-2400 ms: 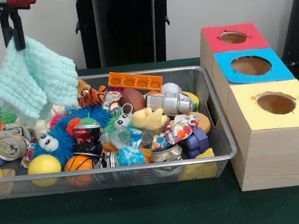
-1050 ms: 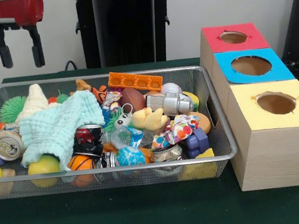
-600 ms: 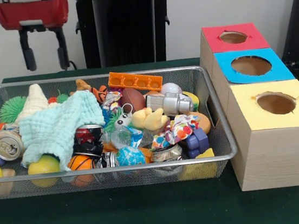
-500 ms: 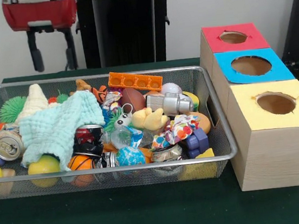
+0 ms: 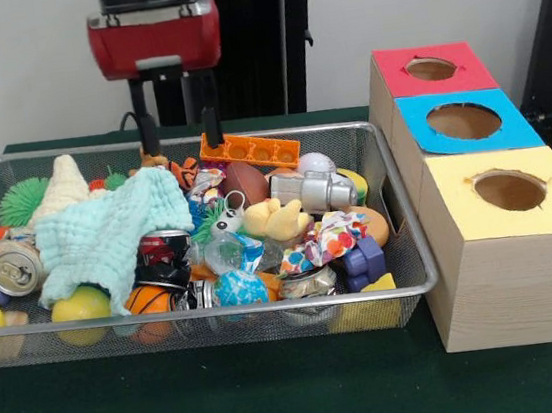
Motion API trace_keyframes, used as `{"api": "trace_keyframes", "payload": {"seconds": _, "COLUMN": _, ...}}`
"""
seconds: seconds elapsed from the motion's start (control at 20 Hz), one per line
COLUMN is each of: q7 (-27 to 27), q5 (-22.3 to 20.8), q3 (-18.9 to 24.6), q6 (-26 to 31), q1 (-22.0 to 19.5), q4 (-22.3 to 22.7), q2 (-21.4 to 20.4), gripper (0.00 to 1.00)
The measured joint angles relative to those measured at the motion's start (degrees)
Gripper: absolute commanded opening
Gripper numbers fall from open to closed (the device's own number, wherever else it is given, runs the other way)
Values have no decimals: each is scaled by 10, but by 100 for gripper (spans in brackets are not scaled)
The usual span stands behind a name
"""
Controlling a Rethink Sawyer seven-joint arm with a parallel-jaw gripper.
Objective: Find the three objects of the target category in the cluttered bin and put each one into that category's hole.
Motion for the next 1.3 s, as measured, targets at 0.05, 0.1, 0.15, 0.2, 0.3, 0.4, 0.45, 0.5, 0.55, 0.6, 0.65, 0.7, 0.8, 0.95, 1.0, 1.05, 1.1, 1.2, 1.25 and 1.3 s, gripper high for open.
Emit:
{"api": "trace_keyframes", "payload": {"seconds": 0.05, "q7": 0, "q5": 0, "q3": -4, "q6": -10, "q1": 7, "q4": 0, "q2": 4, "gripper": 100}}
{"api": "trace_keyframes", "payload": {"seconds": 0.1, "q7": 0, "q5": 0, "q3": -7, "q6": -16, "q1": 12, "q4": 0, "q2": 7, "gripper": 100}}
{"api": "trace_keyframes", "payload": {"seconds": 0.15, "q7": 0, "q5": 0, "q3": -9, "q6": -20, "q1": 14, "q4": 0, "q2": 9, "gripper": 100}}
{"api": "trace_keyframes", "payload": {"seconds": 0.2, "q7": 0, "q5": 0, "q3": -14, "q6": -31, "q1": 22, "q4": 0, "q2": 14, "gripper": 100}}
{"api": "trace_keyframes", "payload": {"seconds": 0.3, "q7": 0, "q5": -1, "q3": -23, "q6": -46, "q1": 33, "q4": 0, "q2": 23, "gripper": 100}}
{"api": "trace_keyframes", "payload": {"seconds": 0.4, "q7": 0, "q5": -3, "q3": -32, "q6": -62, "q1": 43, "q4": 0, "q2": 33, "gripper": 100}}
{"api": "trace_keyframes", "payload": {"seconds": 0.45, "q7": 0, "q5": -4, "q3": -37, "q6": -70, "q1": 48, "q4": 0, "q2": 39, "gripper": 100}}
{"api": "trace_keyframes", "payload": {"seconds": 0.5, "q7": 0, "q5": -5, "q3": -40, "q6": -75, "q1": 50, "q4": 0, "q2": 43, "gripper": 100}}
{"api": "trace_keyframes", "payload": {"seconds": 0.55, "q7": 0, "q5": -7, "q3": -47, "q6": -87, "q1": 56, "q4": 0, "q2": 52, "gripper": 100}}
{"api": "trace_keyframes", "payload": {"seconds": 0.6, "q7": 0, "q5": -7, "q3": -50, "q6": -91, "q1": 58, "q4": 0, "q2": 56, "gripper": 100}}
{"api": "trace_keyframes", "payload": {"seconds": 0.65, "q7": 0, "q5": -8, "q3": -53, "q6": -96, "q1": 59, "q4": -1, "q2": 60, "gripper": 100}}
{"api": "trace_keyframes", "payload": {"seconds": 0.7, "q7": 0, "q5": -8, "q3": -56, "q6": -99, "q1": 61, "q4": -1, "q2": 63, "gripper": 100}}
{"api": "trace_keyframes", "payload": {"seconds": 0.8, "q7": 0, "q5": -9, "q3": -63, "q6": -105, "q1": 64, "q4": -2, "q2": 70, "gripper": 100}}
{"api": "trace_keyframes", "payload": {"seconds": 0.95, "q7": 0, "q5": -9, "q3": -70, "q6": -109, "q1": 65, "q4": -6, "q2": 75, "gripper": 100}}
{"api": "trace_keyframes", "payload": {"seconds": 1.0, "q7": 0, "q5": -9, "q3": -73, "q6": -109, "q1": 65, "q4": -10, "q2": 78, "gripper": 100}}
{"api": "trace_keyframes", "payload": {"seconds": 1.05, "q7": 0, "q5": -9, "q3": -76, "q6": -109, "q1": 65, "q4": -15, "q2": 81, "gripper": 100}}
{"api": "trace_keyframes", "payload": {"seconds": 1.1, "q7": 0, "q5": -9, "q3": -78, "q6": -109, "q1": 65, "q4": -18, "q2": 82, "gripper": 100}}
{"api": "trace_keyframes", "payload": {"seconds": 1.2, "q7": 0, "q5": -9, "q3": -79, "q6": -109, "q1": 65, "q4": -24, "q2": 85, "gripper": 100}}
{"api": "trace_keyframes", "payload": {"seconds": 1.25, "q7": 0, "q5": -9, "q3": -79, "q6": -109, "q1": 65, "q4": -29, "q2": 87, "gripper": 100}}
{"api": "trace_keyframes", "payload": {"seconds": 1.3, "q7": 0, "q5": -9, "q3": -79, "q6": -109, "q1": 65, "q4": -33, "q2": 89, "gripper": 100}}
